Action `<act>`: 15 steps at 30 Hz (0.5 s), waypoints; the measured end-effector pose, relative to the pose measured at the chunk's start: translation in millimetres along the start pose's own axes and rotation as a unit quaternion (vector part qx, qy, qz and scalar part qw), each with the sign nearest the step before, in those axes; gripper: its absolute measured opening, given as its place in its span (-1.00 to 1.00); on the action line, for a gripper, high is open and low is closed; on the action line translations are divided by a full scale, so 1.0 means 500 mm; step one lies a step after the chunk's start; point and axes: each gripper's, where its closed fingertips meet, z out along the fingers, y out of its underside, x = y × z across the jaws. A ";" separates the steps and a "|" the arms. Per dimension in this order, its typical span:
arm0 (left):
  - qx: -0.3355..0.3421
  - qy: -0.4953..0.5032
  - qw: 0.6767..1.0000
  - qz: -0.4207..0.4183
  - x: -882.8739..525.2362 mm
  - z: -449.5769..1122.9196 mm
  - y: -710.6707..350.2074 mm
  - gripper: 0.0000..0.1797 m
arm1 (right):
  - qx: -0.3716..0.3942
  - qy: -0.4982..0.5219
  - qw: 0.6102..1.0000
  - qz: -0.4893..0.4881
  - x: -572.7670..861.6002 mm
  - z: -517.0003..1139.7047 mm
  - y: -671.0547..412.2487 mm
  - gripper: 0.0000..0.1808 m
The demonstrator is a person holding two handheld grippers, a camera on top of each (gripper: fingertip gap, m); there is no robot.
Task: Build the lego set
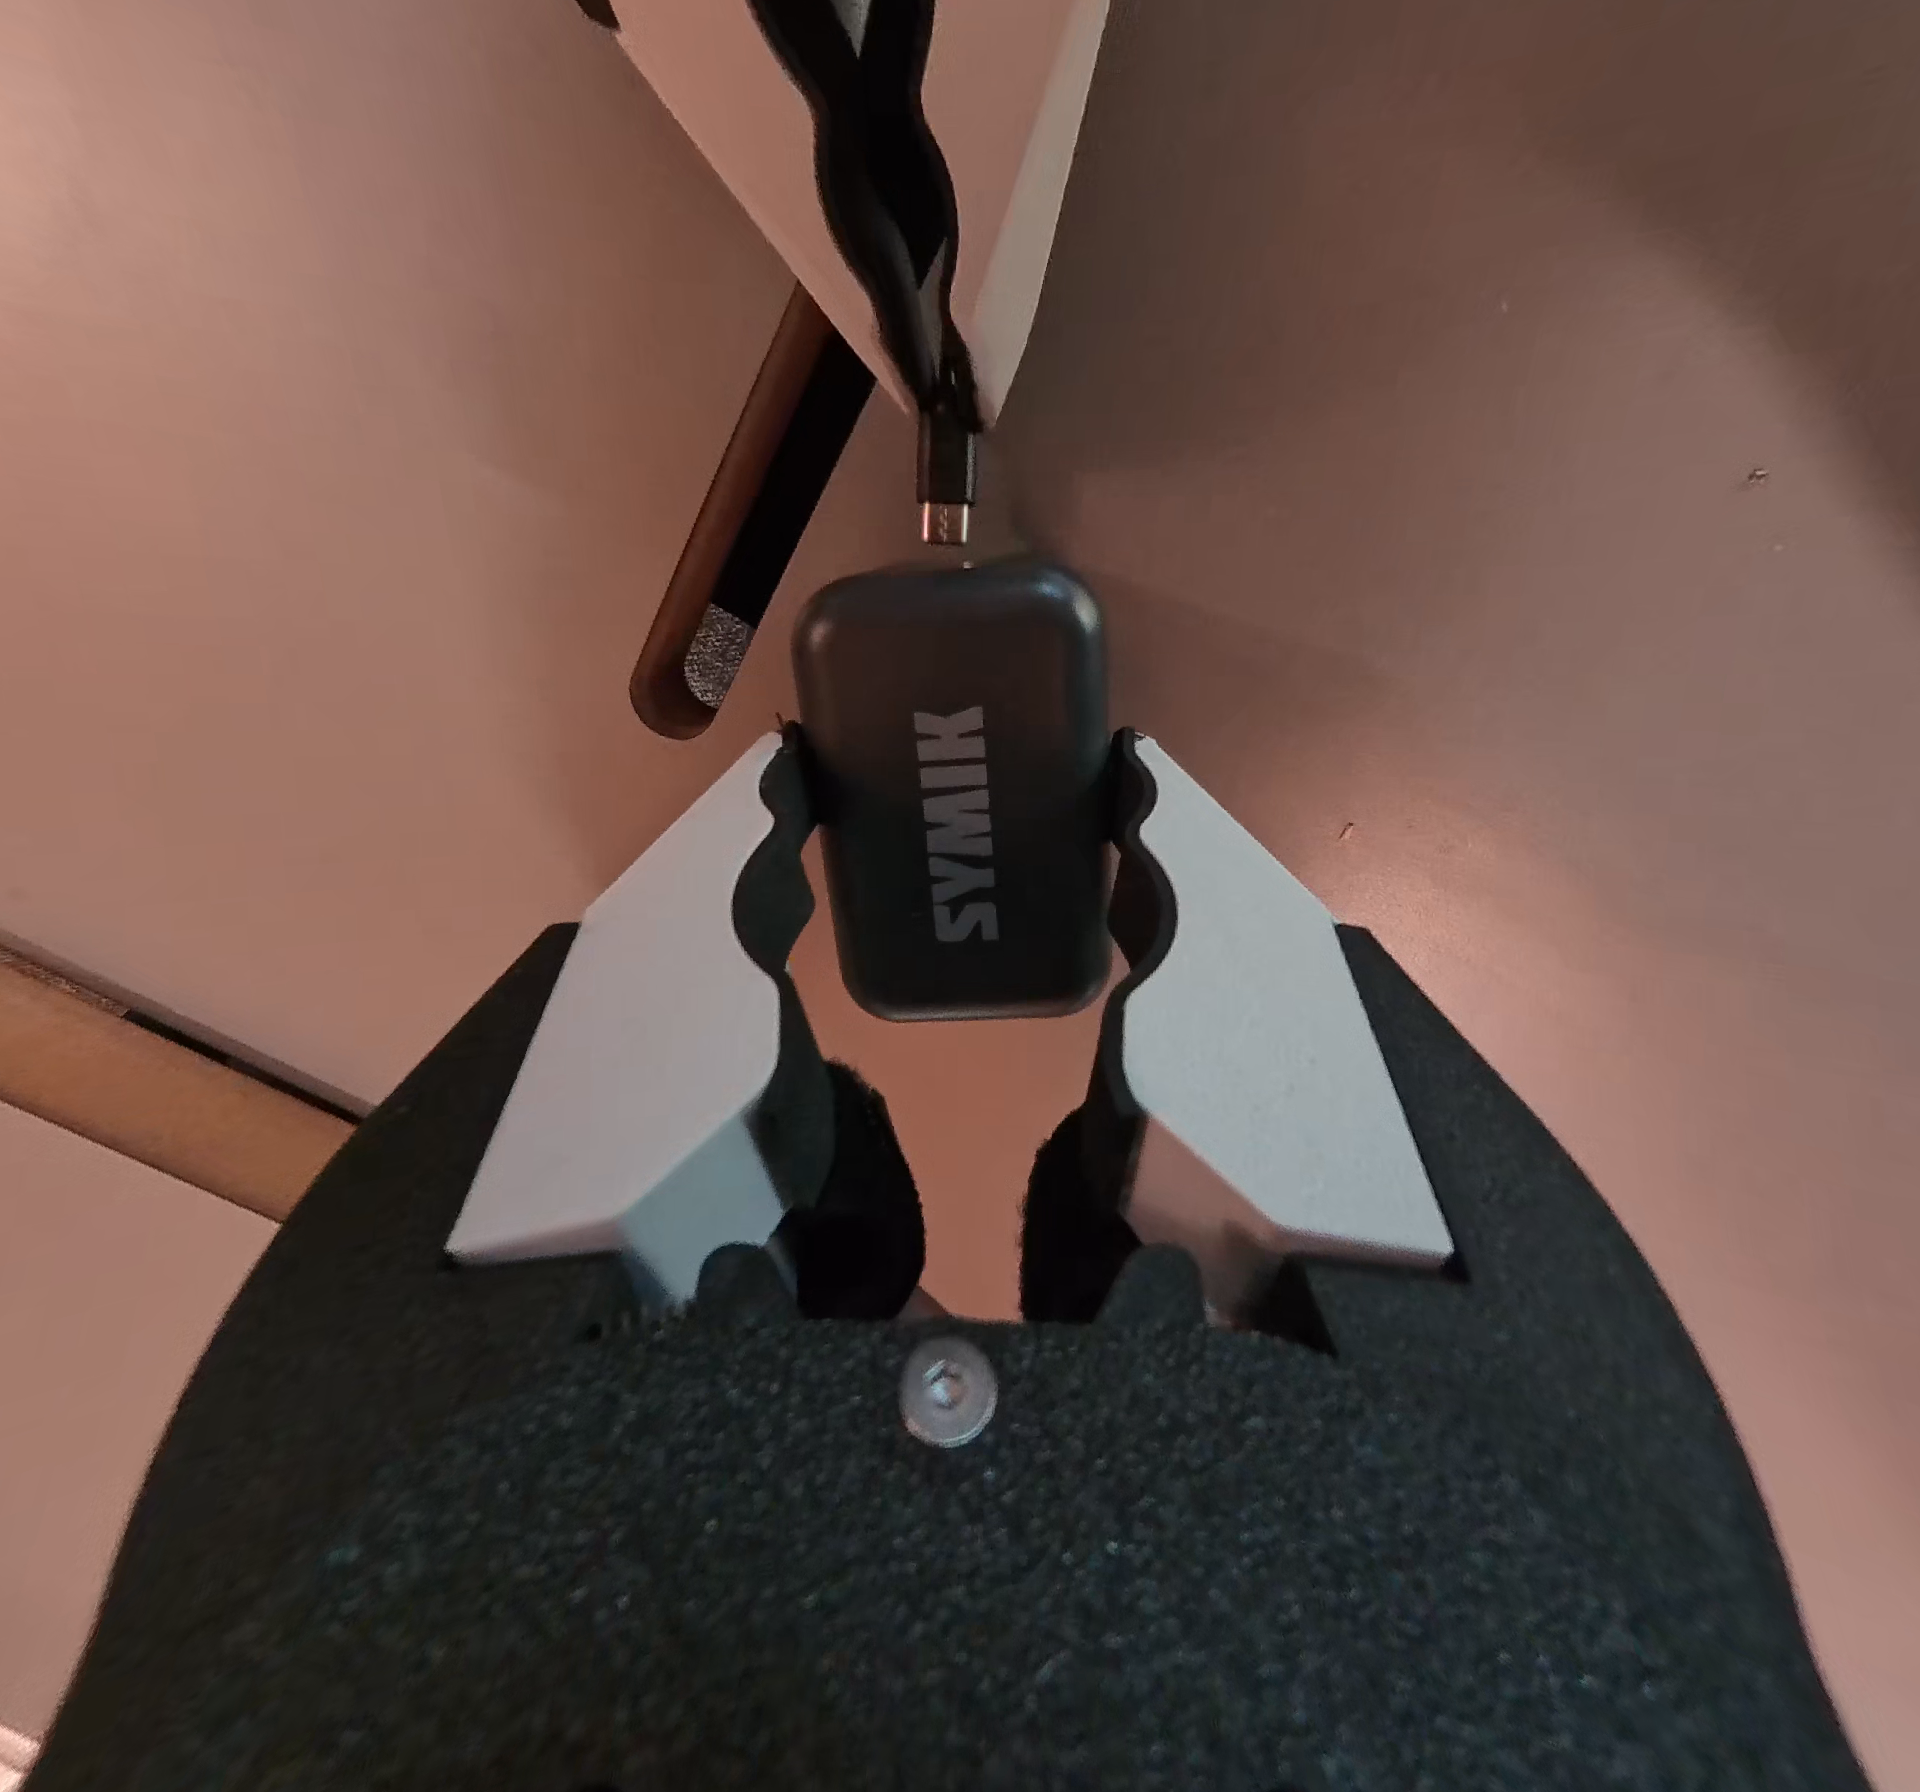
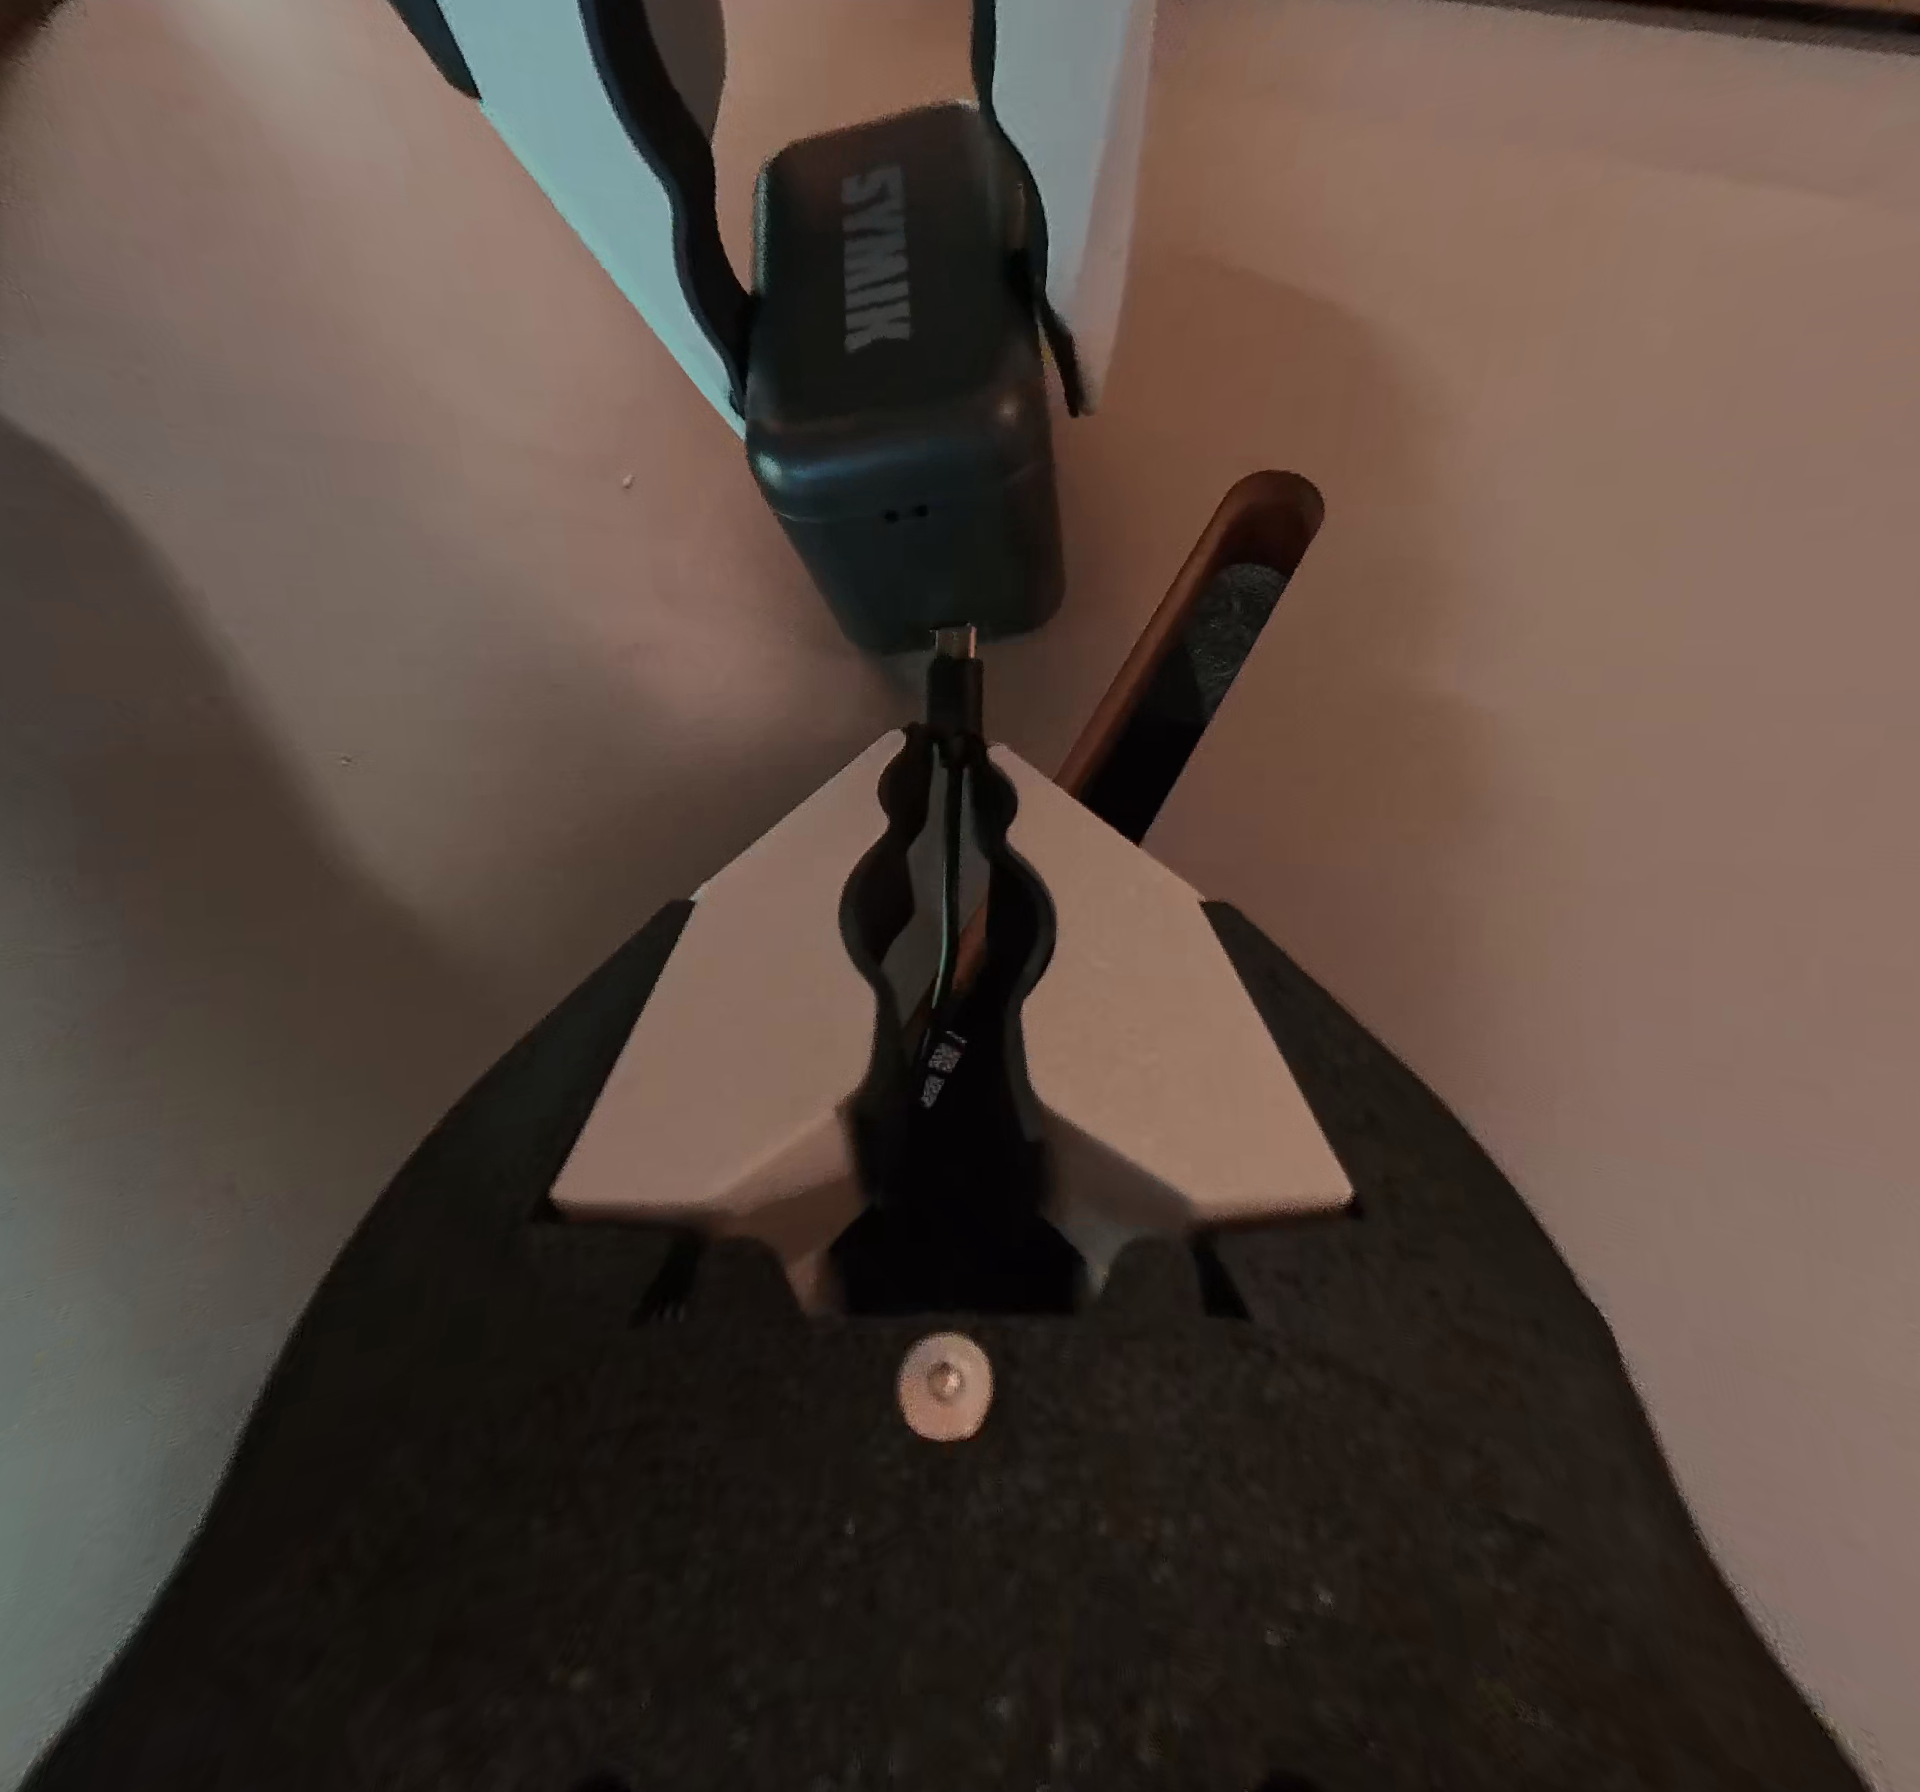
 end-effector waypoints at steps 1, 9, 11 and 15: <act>0.000 0.000 1.000 0.001 0.001 0.000 0.000 -0.40 | -0.007 0.002 1.000 -0.003 -0.001 0.003 0.003 -0.93; -0.012 -0.002 1.000 0.012 0.000 0.001 -0.001 -0.40 | -0.022 -0.015 1.000 0.004 -0.007 0.013 0.003 -0.94; -0.009 -0.002 1.000 0.015 0.000 0.001 -0.001 -0.40 | -0.015 -0.020 1.000 0.010 -0.009 0.010 0.003 -0.94; -0.008 0.000 1.000 0.020 0.000 0.002 -0.002 -0.40 | -0.025 -0.034 0.999 0.022 -0.014 0.008 0.007 -0.94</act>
